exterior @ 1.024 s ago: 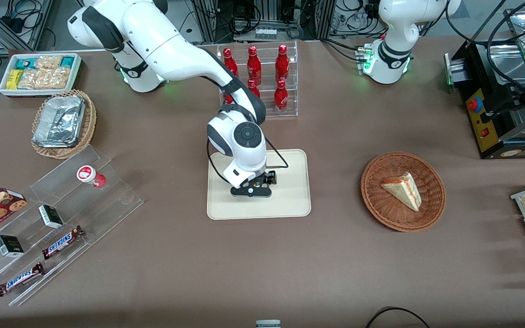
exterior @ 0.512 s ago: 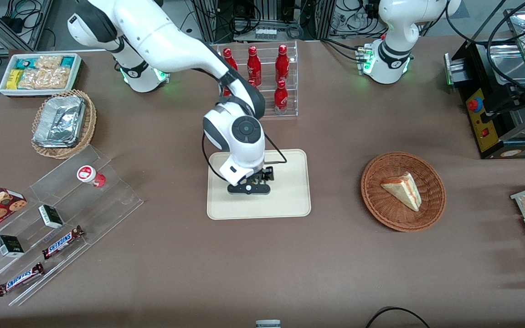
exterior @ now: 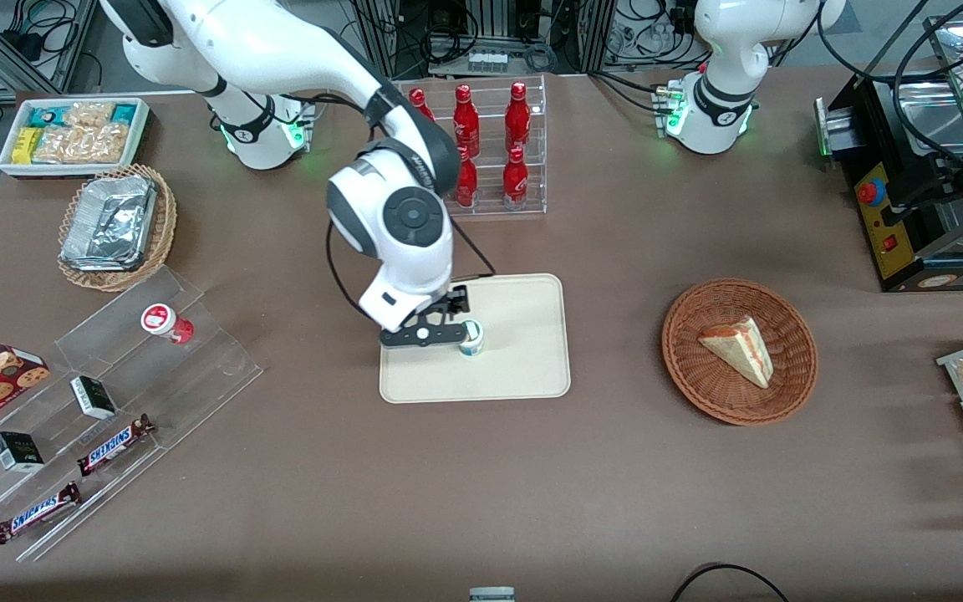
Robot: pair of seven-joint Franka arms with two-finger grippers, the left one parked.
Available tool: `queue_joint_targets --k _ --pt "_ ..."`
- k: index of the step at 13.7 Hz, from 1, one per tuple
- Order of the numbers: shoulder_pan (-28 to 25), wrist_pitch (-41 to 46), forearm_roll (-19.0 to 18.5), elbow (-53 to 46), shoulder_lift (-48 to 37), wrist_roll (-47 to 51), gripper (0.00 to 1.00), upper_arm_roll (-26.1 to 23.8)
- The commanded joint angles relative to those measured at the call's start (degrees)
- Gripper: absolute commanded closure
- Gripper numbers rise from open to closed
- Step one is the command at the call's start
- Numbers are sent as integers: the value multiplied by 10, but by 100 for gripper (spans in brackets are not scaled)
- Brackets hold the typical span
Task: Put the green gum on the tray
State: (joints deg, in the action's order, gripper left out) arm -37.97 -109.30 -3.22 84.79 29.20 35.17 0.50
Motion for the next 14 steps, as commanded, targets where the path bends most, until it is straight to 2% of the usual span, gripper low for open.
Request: queue_joint_targets --k 1,4,8,14 --pt "26 25 35 9 -29 -53 0 -1" --pt "68 83 37 12 -64 -120 0 -2" --pt "138 98 45 63 -137 -199 0 -4" --pt "256 128 52 106 -212 -234 0 -4"
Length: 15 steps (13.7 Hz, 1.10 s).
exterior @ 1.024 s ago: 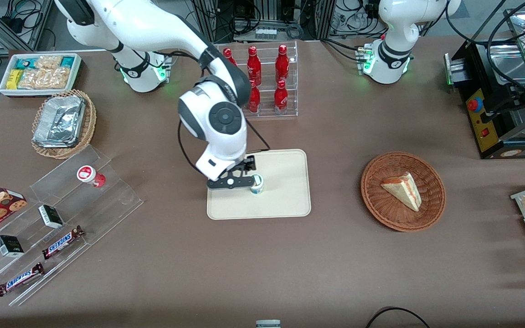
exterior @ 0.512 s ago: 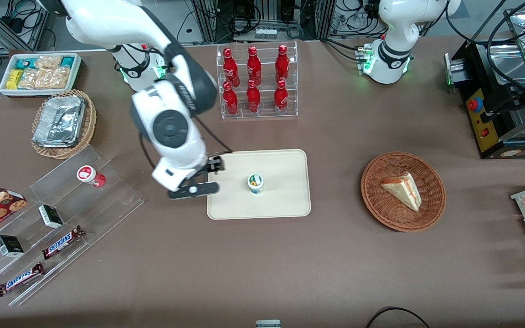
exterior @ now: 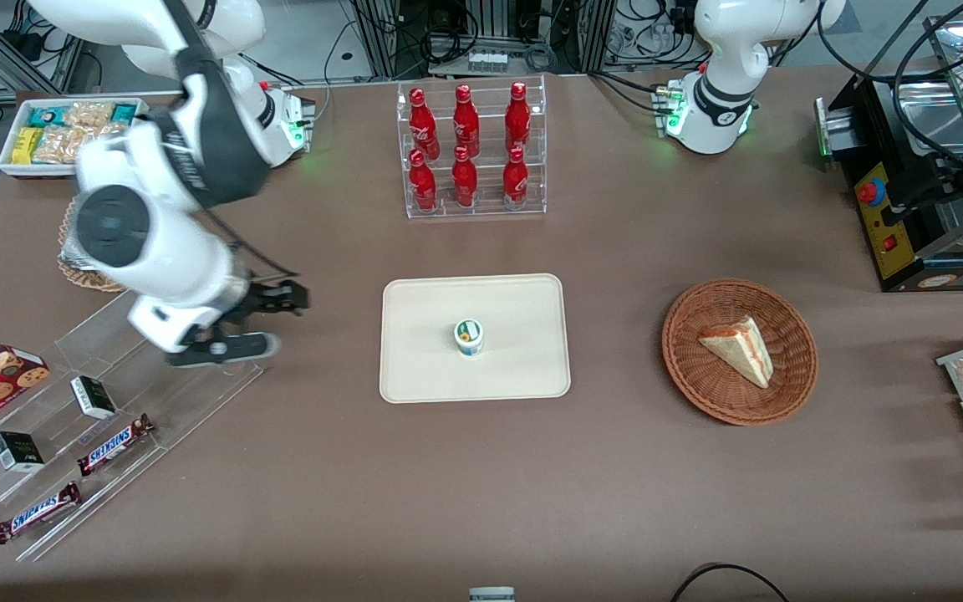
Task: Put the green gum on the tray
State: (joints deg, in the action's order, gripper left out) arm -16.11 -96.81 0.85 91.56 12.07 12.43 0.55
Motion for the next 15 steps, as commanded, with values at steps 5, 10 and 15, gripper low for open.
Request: queue_joint_targets --k 5,10,15 --pt "125 5 12 71 -92 -86 0 -5" --pt "160 78 -1 71 -141 -94 0 -1" --pt "168 132 -22 64 -166 -111 0 4"
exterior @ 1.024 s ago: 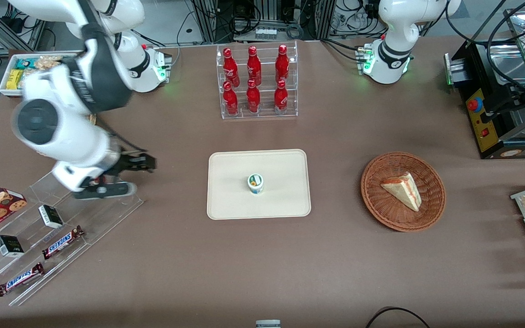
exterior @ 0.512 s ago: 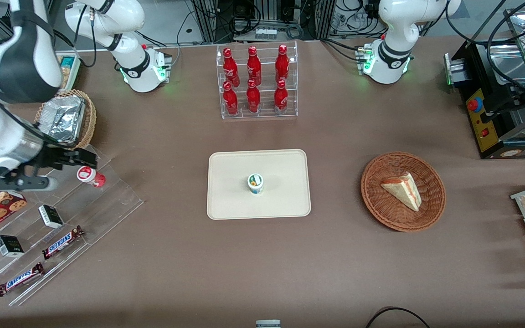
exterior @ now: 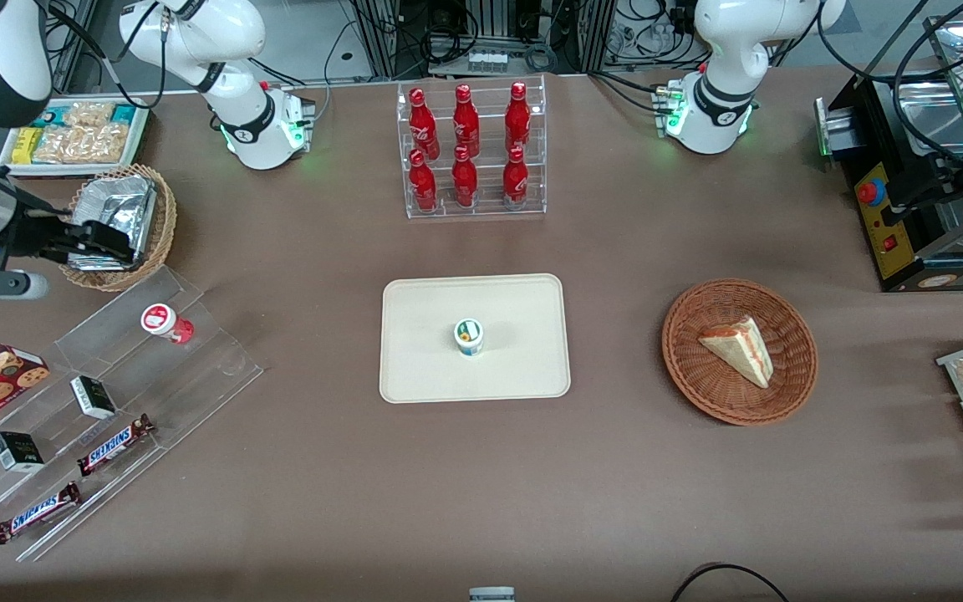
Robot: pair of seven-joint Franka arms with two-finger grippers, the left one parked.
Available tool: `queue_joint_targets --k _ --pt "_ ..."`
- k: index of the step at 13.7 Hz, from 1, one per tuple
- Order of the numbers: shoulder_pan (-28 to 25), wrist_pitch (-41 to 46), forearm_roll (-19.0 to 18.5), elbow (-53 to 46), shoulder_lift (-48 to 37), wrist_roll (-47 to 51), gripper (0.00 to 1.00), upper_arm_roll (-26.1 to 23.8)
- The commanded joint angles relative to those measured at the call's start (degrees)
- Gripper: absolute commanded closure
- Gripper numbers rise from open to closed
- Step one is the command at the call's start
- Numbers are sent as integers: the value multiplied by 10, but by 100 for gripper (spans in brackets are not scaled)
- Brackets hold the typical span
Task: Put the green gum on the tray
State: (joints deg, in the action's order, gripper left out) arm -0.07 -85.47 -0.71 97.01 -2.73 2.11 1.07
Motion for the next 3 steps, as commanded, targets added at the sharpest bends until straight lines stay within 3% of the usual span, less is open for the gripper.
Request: queue_joint_targets --k 1,3 --pt "9 23 -6 6 -20 -8 0 -1" --pt "17 27 -6 6 -26 -9 0 -1"
